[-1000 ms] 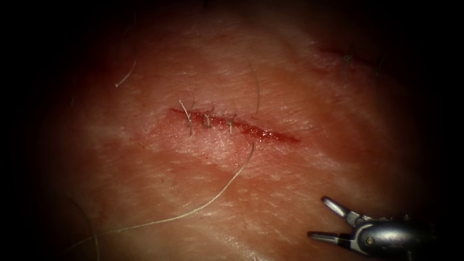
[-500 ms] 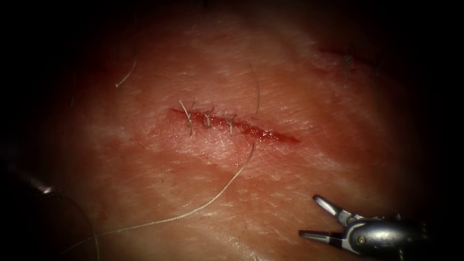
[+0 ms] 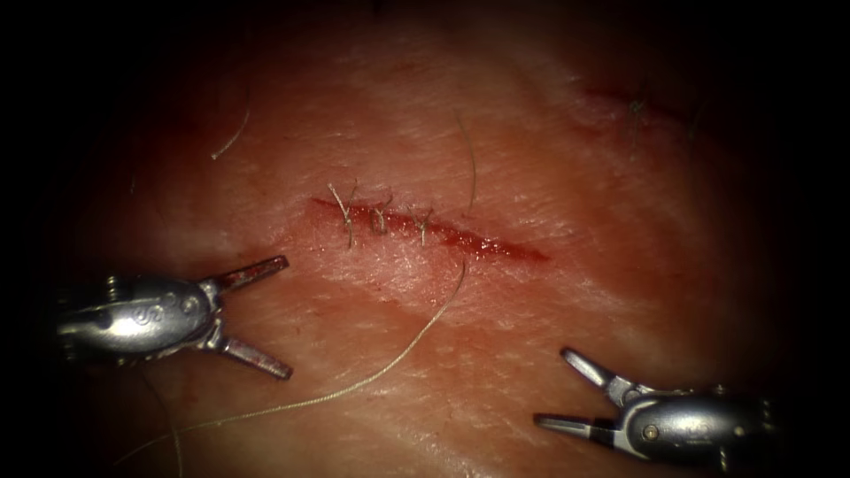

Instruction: Wound Closure

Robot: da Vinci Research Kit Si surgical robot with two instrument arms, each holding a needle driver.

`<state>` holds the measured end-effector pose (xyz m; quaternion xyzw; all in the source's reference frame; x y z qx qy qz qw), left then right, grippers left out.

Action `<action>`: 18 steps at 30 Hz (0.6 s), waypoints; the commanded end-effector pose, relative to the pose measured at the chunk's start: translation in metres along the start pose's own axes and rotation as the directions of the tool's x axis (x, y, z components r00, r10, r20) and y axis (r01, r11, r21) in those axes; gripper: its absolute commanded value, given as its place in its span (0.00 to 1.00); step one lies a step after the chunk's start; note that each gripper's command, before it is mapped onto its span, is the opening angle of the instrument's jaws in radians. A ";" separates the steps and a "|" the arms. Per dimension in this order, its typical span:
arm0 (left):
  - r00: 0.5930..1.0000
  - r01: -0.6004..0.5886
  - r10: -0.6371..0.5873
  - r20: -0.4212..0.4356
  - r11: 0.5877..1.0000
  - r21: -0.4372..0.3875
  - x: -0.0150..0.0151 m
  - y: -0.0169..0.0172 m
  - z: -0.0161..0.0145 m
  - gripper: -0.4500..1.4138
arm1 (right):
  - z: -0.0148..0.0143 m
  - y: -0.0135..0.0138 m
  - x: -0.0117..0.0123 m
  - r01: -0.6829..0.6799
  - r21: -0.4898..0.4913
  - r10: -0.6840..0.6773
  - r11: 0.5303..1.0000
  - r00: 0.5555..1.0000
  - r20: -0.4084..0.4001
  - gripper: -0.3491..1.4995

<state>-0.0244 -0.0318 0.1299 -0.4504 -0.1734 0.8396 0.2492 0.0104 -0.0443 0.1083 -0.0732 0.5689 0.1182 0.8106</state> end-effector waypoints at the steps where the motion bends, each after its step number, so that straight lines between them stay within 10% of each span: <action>1: 0.998 0.020 -0.019 0.061 1.000 -0.015 -0.0010 0.0008 0.0015 0.71 | 0.0005 -0.0002 0.0003 -0.006 0.007 0.006 1.000 1.000 0.003 0.94; 13: 0.926 0.057 -0.032 0.376 0.997 -0.055 -0.0070 0.0028 0.0026 0.68 | 0.0012 -0.0002 0.0021 -0.017 0.003 0.017 1.000 1.000 0.008 0.94; 18: 0.904 0.040 -0.007 0.428 0.997 -0.070 -0.0084 0.0031 0.0034 0.49 | 0.0013 -0.0002 0.0024 -0.018 0.004 0.018 1.000 1.000 0.011 0.94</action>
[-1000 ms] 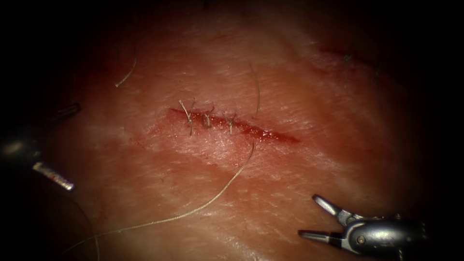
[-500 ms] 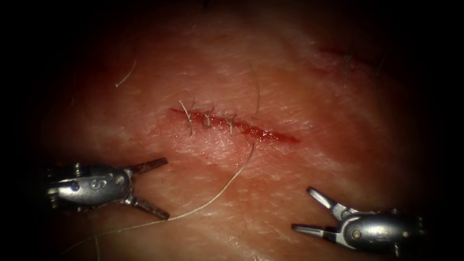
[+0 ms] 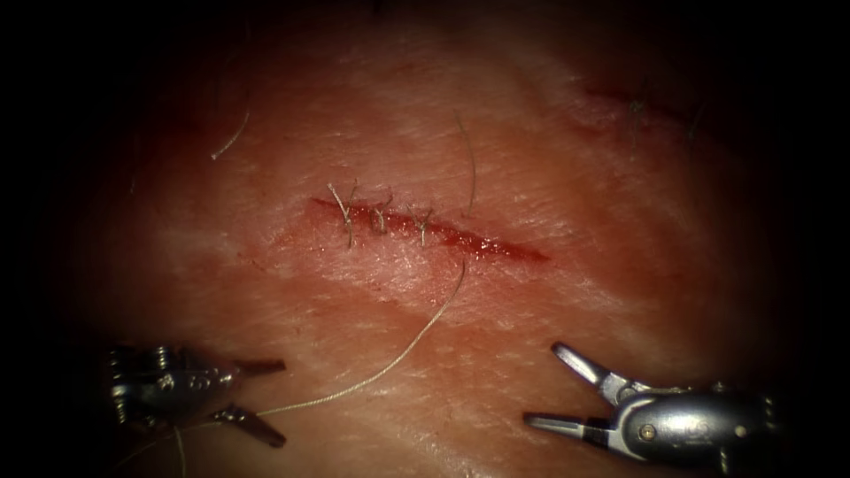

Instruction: Wound Closure

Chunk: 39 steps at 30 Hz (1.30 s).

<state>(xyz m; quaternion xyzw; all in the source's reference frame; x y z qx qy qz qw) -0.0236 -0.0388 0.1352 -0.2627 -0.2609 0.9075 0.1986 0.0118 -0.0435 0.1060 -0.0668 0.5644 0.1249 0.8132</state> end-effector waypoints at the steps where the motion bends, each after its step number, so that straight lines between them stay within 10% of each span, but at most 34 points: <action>1: 1.000 -0.017 0.018 0.018 0.999 -0.029 -0.0004 0.0005 0.0011 0.02 | 0.0006 -0.0005 0.0000 -0.004 0.003 0.004 1.000 1.000 -0.001 0.94; 17: 0.996 -0.093 0.093 0.005 0.995 -0.024 0.0061 0.0005 -0.0005 0.00 | 0.0063 0.0006 0.0061 0.197 0.106 -0.208 0.975 0.971 0.115 0.88; 33: 0.993 -0.121 0.121 -0.003 0.992 -0.021 0.0098 -0.0004 -0.0002 0.00 | 0.0111 -0.0014 0.0056 0.364 0.231 -0.423 0.902 0.849 0.315 0.87; 35: 0.993 -0.121 0.121 -0.003 0.992 -0.020 0.0099 -0.0002 -0.0001 0.00 | 0.0111 -0.0012 0.0058 0.369 0.230 -0.428 0.901 0.845 0.322 0.74; 36: 0.992 -0.127 0.127 -0.003 0.992 -0.021 0.0098 -0.0002 -0.0002 0.00 | 0.0110 -0.0009 0.0059 0.370 0.231 -0.430 0.900 0.843 0.324 0.24; 37: 0.992 -0.127 0.127 -0.003 0.992 -0.021 0.0098 -0.0001 -0.0003 0.00 | 0.0110 -0.0007 0.0059 0.384 0.235 -0.444 0.893 0.836 0.322 0.00; 39: 0.992 -0.128 0.128 -0.004 0.991 -0.023 0.0097 -0.0001 -0.0005 0.00 | 0.0109 -0.0004 0.0057 0.389 0.231 -0.449 0.892 0.829 0.334 0.00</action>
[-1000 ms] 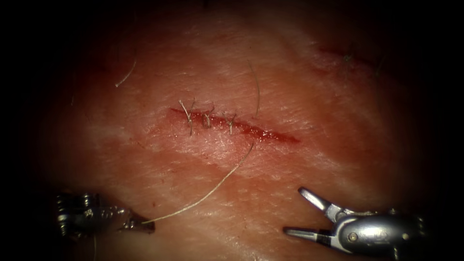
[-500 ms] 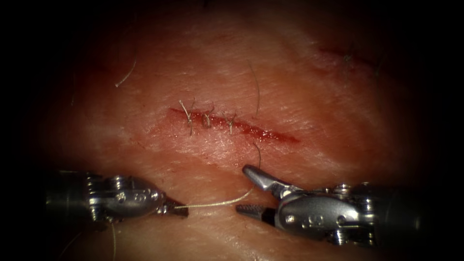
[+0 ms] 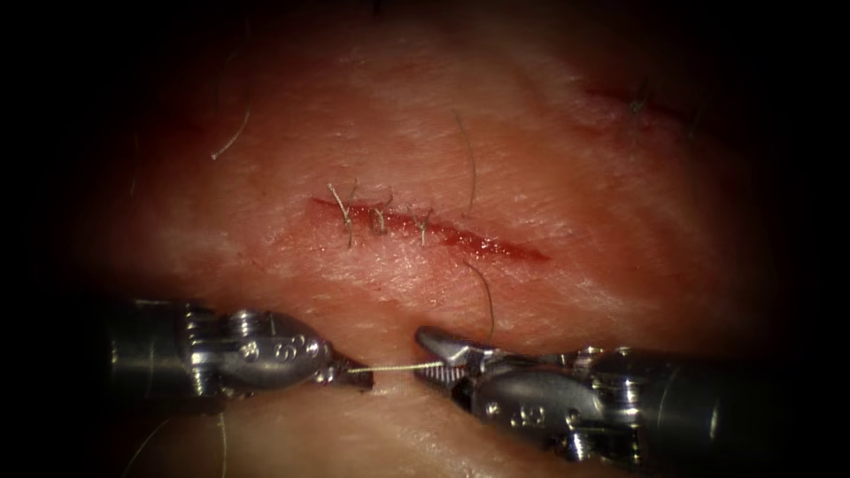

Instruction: Wound Closure

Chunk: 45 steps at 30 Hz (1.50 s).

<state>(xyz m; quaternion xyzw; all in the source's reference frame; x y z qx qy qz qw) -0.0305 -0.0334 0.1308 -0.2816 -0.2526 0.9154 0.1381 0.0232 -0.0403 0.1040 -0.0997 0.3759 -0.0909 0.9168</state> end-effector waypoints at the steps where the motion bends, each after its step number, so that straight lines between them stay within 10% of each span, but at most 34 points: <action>1: 1.000 -0.001 0.001 0.000 1.000 -0.005 0.0000 0.0000 0.0005 0.00 | 0.0008 -0.0001 -0.0001 0.006 -0.010 -0.006 1.000 1.000 0.010 0.00; 3: 1.000 0.003 -0.003 -0.013 1.000 0.010 0.0003 -0.0004 0.0001 0.09 | 0.0004 0.0000 -0.0010 0.019 0.002 -0.019 1.000 0.999 0.049 0.00; 4: 0.999 0.026 -0.025 -0.031 0.999 0.031 0.0006 -0.0008 -0.0003 0.49 | -0.0001 0.0000 -0.0018 0.022 0.022 -0.023 1.000 0.997 0.068 0.00; 6: 0.993 0.117 -0.115 -0.040 0.992 0.042 0.0010 -0.0015 -0.0012 0.79 | -0.0017 0.0002 -0.0036 0.027 0.021 -0.029 0.999 0.995 0.092 0.00; 8: 0.992 0.125 -0.124 -0.039 0.991 0.041 0.0012 -0.0016 -0.0017 0.84 | -0.0025 0.0004 -0.0045 0.024 0.022 -0.027 0.999 0.994 0.106 0.00; 22: 0.989 0.146 -0.147 0.007 0.987 0.068 -0.0019 -0.0029 0.0012 0.65 | -0.0081 0.0018 -0.0058 0.028 -0.016 -0.027 0.999 0.995 0.092 0.00; 31: 0.992 0.125 -0.126 0.015 0.991 0.048 -0.0022 -0.0014 0.0007 0.00 | -0.0085 0.0016 -0.0063 0.030 -0.014 -0.029 0.999 0.996 0.088 0.00; 40: 0.999 0.028 -0.029 0.029 0.999 0.029 -0.0030 -0.0007 -0.0021 0.00 | -0.0081 0.0016 -0.0067 0.030 -0.014 -0.029 0.999 0.995 0.093 0.00; 41: 0.999 0.017 -0.018 0.030 0.999 0.038 -0.0029 -0.0007 -0.0024 0.00 | -0.0081 0.0017 -0.0067 0.029 -0.016 -0.028 0.999 0.995 0.093 0.03; 43: 0.999 0.016 -0.019 0.032 0.997 0.076 -0.0025 -0.0010 -0.0031 0.00 | -0.0081 0.0017 -0.0067 0.028 -0.027 -0.025 0.999 0.996 0.089 0.35; 44: 1.000 0.011 -0.014 0.021 0.995 0.102 -0.0021 -0.0015 -0.0037 0.00 | -0.0084 0.0017 -0.0068 -0.001 -0.035 0.004 0.999 0.997 0.079 0.72; 45: 1.000 0.014 -0.016 0.018 0.994 0.104 -0.0020 -0.0017 -0.0039 0.00 | -0.0086 0.0016 -0.0068 -0.013 -0.035 0.015 0.999 0.997 0.070 0.78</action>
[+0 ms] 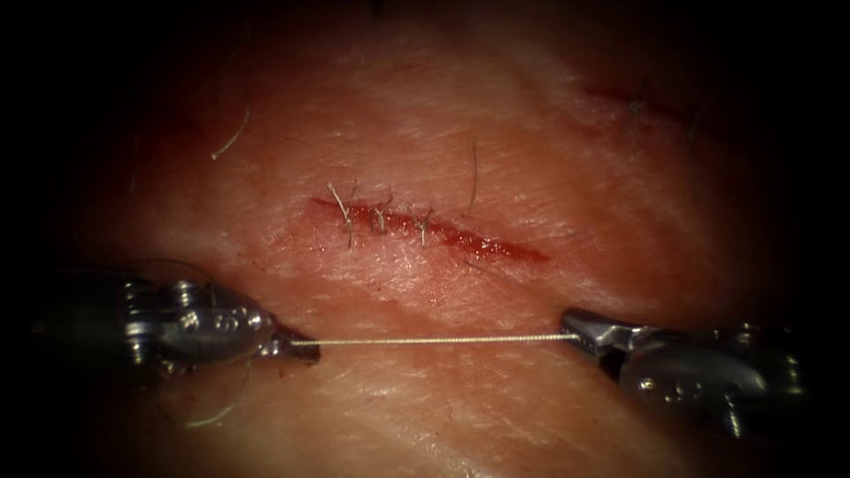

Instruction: Wound Closure

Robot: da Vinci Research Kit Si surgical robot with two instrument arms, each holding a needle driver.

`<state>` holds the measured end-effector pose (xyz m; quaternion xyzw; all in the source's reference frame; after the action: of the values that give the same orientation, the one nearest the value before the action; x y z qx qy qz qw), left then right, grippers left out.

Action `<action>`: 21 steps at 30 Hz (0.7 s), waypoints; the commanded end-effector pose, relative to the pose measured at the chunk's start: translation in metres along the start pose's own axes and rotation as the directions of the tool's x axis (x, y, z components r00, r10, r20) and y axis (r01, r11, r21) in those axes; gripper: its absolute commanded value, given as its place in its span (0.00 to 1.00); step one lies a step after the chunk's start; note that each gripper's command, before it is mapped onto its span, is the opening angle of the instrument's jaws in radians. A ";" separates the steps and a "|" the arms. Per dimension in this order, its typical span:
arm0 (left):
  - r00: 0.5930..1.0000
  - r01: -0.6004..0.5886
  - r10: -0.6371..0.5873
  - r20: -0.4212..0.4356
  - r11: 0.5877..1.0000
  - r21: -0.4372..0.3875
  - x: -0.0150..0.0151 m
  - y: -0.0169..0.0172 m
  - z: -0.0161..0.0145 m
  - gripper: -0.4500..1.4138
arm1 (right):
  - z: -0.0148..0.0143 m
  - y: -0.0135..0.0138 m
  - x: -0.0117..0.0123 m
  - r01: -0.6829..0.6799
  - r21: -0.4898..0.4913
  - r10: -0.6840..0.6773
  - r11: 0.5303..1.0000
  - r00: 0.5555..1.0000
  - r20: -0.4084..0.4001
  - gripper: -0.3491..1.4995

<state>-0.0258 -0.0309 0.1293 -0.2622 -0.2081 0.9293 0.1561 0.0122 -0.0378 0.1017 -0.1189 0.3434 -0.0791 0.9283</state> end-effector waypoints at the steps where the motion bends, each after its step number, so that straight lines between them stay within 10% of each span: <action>1: 1.000 0.003 -0.003 -0.002 1.000 0.000 0.0001 0.0000 0.0008 0.00 | 0.0001 -0.0006 -0.0002 -0.015 0.006 0.015 1.000 1.000 -0.011 0.82; 10: 0.999 -0.042 0.042 -0.003 0.999 0.004 -0.0006 0.0000 0.0009 0.00 | -0.0040 -0.0006 -0.0026 -0.161 0.051 0.165 0.986 0.982 -0.087 0.94; 13: 0.999 -0.052 0.052 -0.003 0.999 0.000 -0.0004 0.0000 0.0005 0.00 | -0.0048 0.0008 -0.0034 -0.199 0.087 0.209 0.976 0.970 -0.127 0.73; 16: 0.998 -0.060 0.060 -0.003 0.998 -0.001 0.0000 0.0001 -0.0001 0.00 | -0.0051 0.0039 -0.0042 -0.221 0.075 0.231 0.972 0.958 -0.169 0.00; 21: 0.997 -0.070 0.070 -0.027 0.998 -0.004 0.0011 -0.0001 -0.0010 0.00 | -0.0031 0.0086 -0.0046 -0.268 0.036 0.268 0.963 0.930 -0.252 0.00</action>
<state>-0.0258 -0.0293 0.1273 -0.2893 -0.1969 0.9278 0.1293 0.0070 -0.0286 0.0994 -0.0575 0.4814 0.0363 0.8739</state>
